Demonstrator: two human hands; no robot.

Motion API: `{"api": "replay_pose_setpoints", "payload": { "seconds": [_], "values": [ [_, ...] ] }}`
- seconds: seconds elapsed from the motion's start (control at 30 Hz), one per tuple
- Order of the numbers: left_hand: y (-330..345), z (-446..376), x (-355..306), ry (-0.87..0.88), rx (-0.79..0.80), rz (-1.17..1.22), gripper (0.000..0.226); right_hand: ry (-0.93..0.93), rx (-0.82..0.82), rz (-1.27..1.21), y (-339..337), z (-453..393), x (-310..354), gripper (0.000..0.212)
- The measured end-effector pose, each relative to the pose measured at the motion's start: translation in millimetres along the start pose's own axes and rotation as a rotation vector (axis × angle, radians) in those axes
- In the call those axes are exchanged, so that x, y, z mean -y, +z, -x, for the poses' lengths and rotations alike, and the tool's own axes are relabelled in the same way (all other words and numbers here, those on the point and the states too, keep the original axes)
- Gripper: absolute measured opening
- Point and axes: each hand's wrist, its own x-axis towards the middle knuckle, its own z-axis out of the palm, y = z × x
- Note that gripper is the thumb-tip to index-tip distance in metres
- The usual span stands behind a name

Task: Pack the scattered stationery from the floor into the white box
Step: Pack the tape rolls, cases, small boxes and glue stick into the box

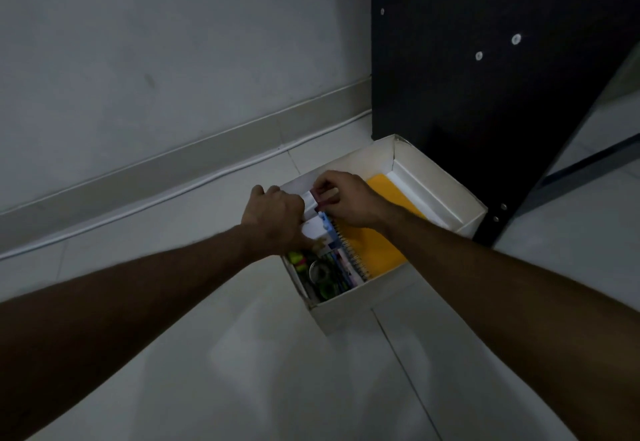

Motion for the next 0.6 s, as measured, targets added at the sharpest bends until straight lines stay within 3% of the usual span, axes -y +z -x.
{"api": "replay_pose_setpoints", "payload": {
  "seconds": [0.23, 0.4, 0.6],
  "values": [
    [-1, 2, -1, -0.003, -0.007, -0.012, 0.062, 0.119, 0.082, 0.058, -3, 12, 1, 0.038],
    [-9, 4, -7, 0.010, -0.058, 0.083, 0.063, 0.155, 0.021, 0.081, -20, 27, 6, 0.048],
    [-32, 11, -52, 0.177, -0.197, 0.232, 0.034, -0.109, -0.234, 0.276, -67, 84, 24, 0.015]
  ]
}}
